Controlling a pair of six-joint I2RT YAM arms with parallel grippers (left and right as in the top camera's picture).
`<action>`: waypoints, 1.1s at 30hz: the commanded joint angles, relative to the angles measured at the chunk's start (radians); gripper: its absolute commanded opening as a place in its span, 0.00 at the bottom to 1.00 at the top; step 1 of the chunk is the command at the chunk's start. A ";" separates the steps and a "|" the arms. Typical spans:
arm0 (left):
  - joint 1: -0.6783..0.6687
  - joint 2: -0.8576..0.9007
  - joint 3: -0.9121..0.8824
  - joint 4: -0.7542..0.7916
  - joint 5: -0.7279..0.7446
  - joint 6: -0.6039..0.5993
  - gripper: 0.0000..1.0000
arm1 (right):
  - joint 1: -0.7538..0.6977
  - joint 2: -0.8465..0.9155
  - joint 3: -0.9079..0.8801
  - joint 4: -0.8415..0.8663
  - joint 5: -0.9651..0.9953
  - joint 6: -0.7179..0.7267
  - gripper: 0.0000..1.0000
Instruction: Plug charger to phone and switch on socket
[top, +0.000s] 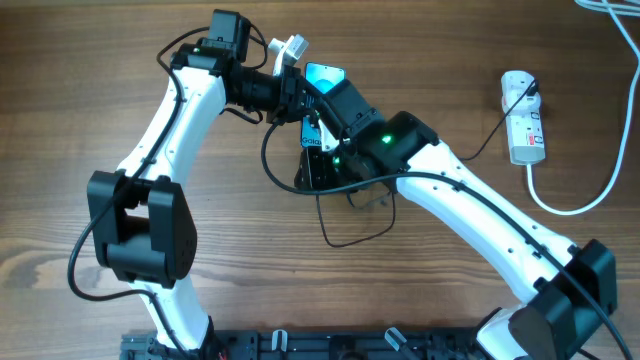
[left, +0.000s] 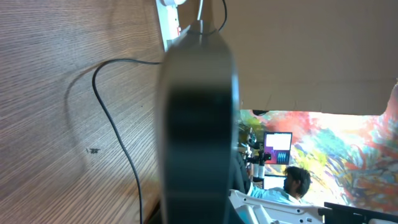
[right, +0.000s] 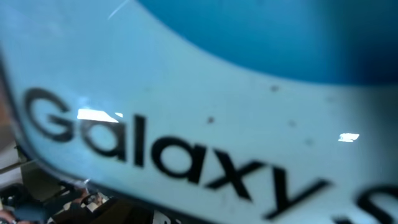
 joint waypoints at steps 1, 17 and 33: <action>0.000 -0.014 -0.001 0.000 -0.002 0.003 0.04 | -0.008 -0.011 0.027 -0.003 0.027 0.007 0.49; 0.000 -0.014 -0.001 0.034 -0.008 -0.030 0.04 | -0.013 -0.065 0.039 -0.066 0.042 0.031 0.19; 0.000 -0.014 -0.001 0.032 -0.009 -0.047 0.04 | -0.057 -0.065 0.039 0.059 0.098 0.026 0.05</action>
